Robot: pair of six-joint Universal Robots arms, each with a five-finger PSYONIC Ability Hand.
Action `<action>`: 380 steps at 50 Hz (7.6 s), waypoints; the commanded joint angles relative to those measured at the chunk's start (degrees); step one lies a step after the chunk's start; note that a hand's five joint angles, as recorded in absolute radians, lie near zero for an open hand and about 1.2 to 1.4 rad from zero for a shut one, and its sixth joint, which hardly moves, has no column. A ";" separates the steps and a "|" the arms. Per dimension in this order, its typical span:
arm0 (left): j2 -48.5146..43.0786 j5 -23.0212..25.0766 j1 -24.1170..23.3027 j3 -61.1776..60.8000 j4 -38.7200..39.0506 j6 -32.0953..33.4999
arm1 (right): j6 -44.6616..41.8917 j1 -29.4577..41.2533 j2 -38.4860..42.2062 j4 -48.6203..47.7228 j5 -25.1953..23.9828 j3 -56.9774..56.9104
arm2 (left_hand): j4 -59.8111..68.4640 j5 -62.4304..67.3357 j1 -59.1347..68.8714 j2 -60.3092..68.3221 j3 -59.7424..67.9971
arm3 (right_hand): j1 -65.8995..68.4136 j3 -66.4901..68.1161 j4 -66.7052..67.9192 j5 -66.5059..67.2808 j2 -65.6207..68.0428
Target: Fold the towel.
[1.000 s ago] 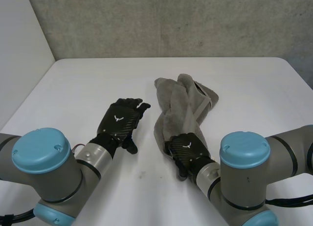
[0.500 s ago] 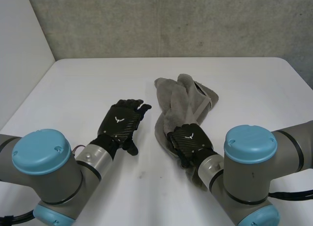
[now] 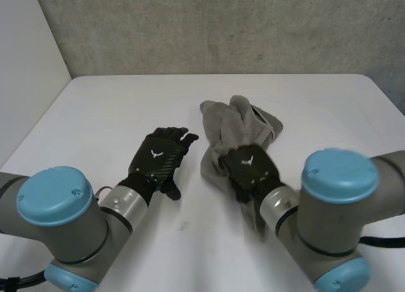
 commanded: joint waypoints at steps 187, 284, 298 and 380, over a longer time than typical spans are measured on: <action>3.53 -19.88 -2.71 34.12 -31.27 1.52 | -9.09 -20.03 -21.19 22.23 -6.86 -15.02 | 67.72 67.72 67.78 67.82 67.64 | 4.35 3.81 3.39 2.96 4.17; -4.98 -4.66 12.67 10.85 -22.43 15.42 | -14.28 -23.73 -5.64 11.02 -11.61 4.29 | 36.62 36.62 36.68 36.72 36.54 | 4.35 3.81 3.39 2.96 4.17; 2.41 -5.27 17.42 6.79 -22.16 15.59 | -13.75 -25.84 -6.35 8.55 -11.35 5.70 | 36.62 36.62 36.68 36.72 36.54 | 4.35 3.81 3.39 2.96 4.17; 11.02 -4.13 23.66 -1.56 -23.83 25.35 | -13.31 -36.83 -17.77 11.98 -18.38 16.77 | 67.72 67.72 67.78 67.82 67.64 | 4.35 3.81 3.39 2.96 4.17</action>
